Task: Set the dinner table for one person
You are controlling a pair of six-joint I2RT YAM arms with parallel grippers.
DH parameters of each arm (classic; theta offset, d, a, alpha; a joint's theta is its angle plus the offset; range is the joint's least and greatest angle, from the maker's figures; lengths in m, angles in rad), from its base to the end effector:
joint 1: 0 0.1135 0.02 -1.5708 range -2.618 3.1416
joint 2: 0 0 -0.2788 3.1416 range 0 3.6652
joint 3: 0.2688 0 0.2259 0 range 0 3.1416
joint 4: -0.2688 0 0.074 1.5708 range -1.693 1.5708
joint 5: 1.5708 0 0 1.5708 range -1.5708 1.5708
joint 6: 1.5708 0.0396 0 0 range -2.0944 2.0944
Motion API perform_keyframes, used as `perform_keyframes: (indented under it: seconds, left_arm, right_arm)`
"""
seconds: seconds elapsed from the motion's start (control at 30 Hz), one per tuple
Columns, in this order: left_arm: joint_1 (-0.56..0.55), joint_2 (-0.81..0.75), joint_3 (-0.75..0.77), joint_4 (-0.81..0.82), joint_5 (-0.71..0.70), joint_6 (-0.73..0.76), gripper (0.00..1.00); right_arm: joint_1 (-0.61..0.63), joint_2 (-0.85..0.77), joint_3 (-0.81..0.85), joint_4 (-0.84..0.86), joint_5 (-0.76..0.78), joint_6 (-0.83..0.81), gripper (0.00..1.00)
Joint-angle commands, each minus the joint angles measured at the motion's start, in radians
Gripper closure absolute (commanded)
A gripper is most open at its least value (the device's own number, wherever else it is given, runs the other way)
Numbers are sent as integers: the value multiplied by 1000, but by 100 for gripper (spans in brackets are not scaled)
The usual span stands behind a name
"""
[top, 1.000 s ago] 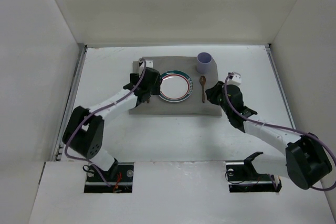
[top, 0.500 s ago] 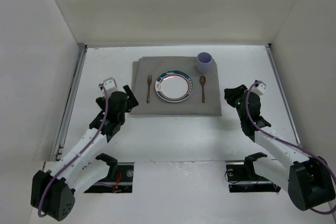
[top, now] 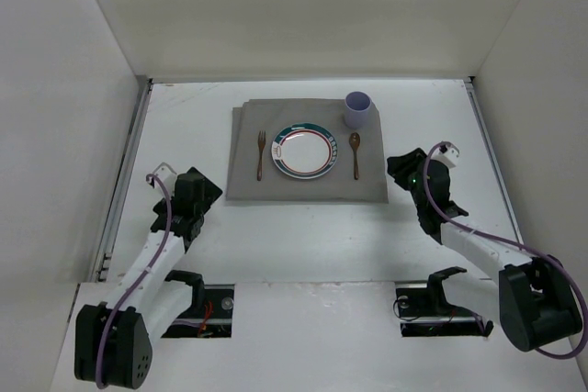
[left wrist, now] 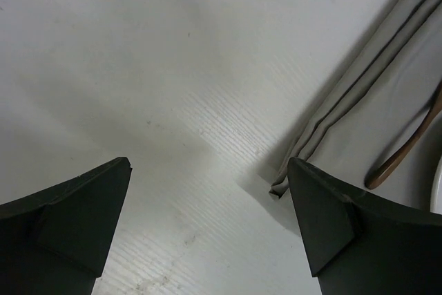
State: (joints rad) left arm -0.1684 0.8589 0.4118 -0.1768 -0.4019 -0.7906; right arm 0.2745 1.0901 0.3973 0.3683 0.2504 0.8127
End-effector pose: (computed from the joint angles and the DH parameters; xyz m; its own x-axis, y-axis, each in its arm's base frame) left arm 0.1503 -0.0098 0.2200 -0.2923 -0.6138 -0.7333 -0.5210 0.7452 -0.4161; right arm 0.1985 0.0457 0.2319 -0.2375 0.6640 -0.7090 0.1977 0.7477 0.6339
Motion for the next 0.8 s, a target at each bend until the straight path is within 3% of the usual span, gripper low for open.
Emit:
perform_keyframes:
  seconds: [0.0,0.27,0.77]
  left_arm:
    - [-9,14,21,-7,25,-42,0]
    - [25,-11,-2,22,37,-55,0]
    - [-13,2,5,36,23,-41,0]
  right_arm:
    - [-1,-2,21,70,0,6,53]
    - [4,-22,21,67,-5,5,52]
    - [22,-16,32,64,-20,-3,51]
